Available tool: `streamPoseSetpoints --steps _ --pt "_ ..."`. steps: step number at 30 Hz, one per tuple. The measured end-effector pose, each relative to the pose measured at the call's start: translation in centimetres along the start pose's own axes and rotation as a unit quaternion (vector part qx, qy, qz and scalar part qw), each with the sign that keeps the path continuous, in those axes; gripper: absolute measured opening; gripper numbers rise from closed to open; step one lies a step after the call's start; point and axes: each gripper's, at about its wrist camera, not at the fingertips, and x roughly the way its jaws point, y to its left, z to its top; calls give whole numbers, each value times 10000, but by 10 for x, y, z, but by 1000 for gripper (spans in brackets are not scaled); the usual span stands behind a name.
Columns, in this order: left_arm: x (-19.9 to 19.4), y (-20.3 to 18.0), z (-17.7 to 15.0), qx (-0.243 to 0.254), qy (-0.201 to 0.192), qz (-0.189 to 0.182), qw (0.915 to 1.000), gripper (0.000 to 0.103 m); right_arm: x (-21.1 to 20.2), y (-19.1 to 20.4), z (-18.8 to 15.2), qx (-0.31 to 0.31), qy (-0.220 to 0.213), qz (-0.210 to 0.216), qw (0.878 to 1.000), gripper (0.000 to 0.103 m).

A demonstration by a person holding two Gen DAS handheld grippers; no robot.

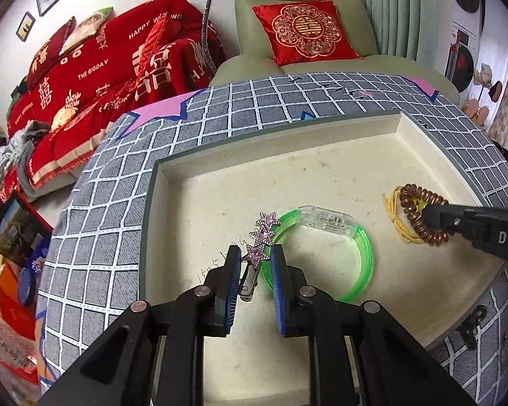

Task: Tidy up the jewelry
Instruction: 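Carry both items into the tray and open both tools, then lift both tools up and away from the tray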

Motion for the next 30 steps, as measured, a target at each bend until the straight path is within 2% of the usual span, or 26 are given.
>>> streamPoseSetpoints --steps 3,6,8,9,10,11,17,21,24,27,30 --pt "-4 0 1 13 -71 19 10000 29 3 -4 0 94 33 59 9999 13" --pt "-7 0 2 21 -107 53 9999 29 0 -5 0 128 32 144 9998 28" --pt "-9 2 3 -23 -110 55 9999 66 -5 -3 1 177 -17 256 9995 39" --pt "-13 3 3 -85 -178 70 9998 102 -10 -2 3 207 -82 317 9993 47" --pt "-20 4 3 -141 -362 106 9992 103 -14 -1 4 230 -153 355 9990 53" --pt "-23 4 4 -133 -449 104 9988 103 -19 0 5 245 -214 394 9987 54" --pt "-40 4 8 -117 -511 103 9986 103 -45 1 8 324 -487 474 9972 55" --pt "-53 9 3 -211 -577 101 9981 103 -55 2 4 350 -498 530 9967 66" --pt "-64 15 -2 -306 -579 42 9978 103 -61 4 -2 321 -499 550 9967 68" --pt "-76 20 -8 -398 -579 -65 9975 103 -69 7 -9 311 -526 610 9963 82" --pt "-89 24 -15 -469 -552 -211 9971 103 -81 7 -17 295 -590 660 9956 82"
